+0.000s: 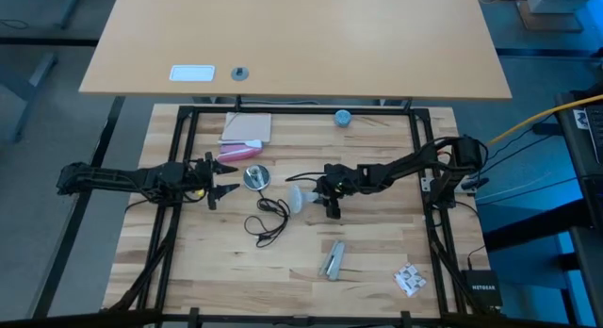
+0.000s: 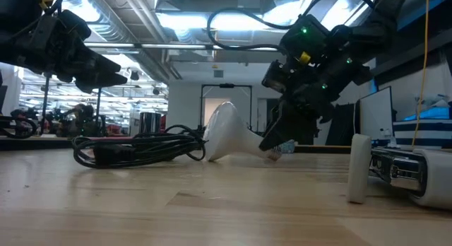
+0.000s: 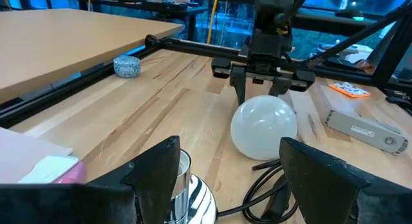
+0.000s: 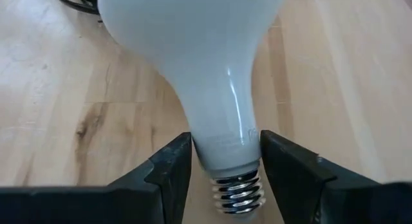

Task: Screw lightbulb
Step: Insert the lightbulb into the lamp

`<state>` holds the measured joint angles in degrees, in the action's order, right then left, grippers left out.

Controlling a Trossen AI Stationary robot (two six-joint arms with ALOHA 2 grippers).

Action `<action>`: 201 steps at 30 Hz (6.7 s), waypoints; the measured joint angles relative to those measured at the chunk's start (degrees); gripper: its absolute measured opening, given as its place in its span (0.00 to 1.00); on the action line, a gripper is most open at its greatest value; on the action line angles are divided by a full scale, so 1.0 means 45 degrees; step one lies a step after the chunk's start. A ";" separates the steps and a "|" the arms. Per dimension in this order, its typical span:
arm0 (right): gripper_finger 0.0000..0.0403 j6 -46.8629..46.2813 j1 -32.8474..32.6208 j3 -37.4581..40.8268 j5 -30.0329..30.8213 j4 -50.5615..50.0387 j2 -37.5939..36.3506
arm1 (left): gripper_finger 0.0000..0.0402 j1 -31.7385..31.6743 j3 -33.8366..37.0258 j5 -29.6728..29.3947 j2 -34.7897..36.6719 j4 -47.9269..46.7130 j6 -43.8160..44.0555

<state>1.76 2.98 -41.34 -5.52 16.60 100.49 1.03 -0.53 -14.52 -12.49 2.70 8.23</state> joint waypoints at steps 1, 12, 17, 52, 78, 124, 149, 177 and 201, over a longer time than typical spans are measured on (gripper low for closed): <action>0.47 -0.0004 0.0000 0.0000 0.0004 -0.0012 0.0000 | 0.64 0.0001 0.0004 0.0003 0.0000 0.0000 -0.0133; 0.52 -0.0034 0.0005 -0.0005 0.0466 -0.0029 -0.0005 | 0.64 0.0001 0.0004 0.0000 0.0000 0.0000 -0.0185; 0.63 -0.0034 0.0005 -0.0005 0.0466 -0.0020 -0.0010 | 0.64 0.0000 0.0003 0.0005 0.0000 0.0000 -0.0165; 0.70 0.2710 0.0010 -0.1870 -0.0686 0.0328 0.1292 | 0.64 -0.0001 0.0004 -0.0024 0.0000 0.0010 0.0175; 0.70 0.2696 0.0010 -0.3390 -0.1230 -0.1700 0.1821 | 0.64 0.0000 0.0004 -0.0029 -0.0010 0.0010 0.0718; 0.53 0.3232 0.0015 -0.8568 -0.2304 -0.7652 0.4575 | 0.64 0.0001 0.0004 -0.0403 -0.0296 0.0044 0.0743; 0.39 0.3726 0.0010 -0.8573 -0.2696 -0.7114 0.4575 | 0.64 0.0020 0.0004 -0.0180 -0.0379 0.0044 0.1795; 0.39 0.4296 0.0781 -1.1875 -0.4788 -0.6756 0.4575 | 0.64 0.0020 0.0003 0.0121 -0.0369 0.0315 0.2230; 0.39 0.6360 0.1555 -1.3430 -0.2683 -0.4168 0.4575 | 0.64 0.0025 0.0002 0.1528 -0.0379 0.0893 0.5410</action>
<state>30.38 9.98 -101.78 -17.59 -2.16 121.08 1.15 -0.52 -7.65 -14.20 6.72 32.58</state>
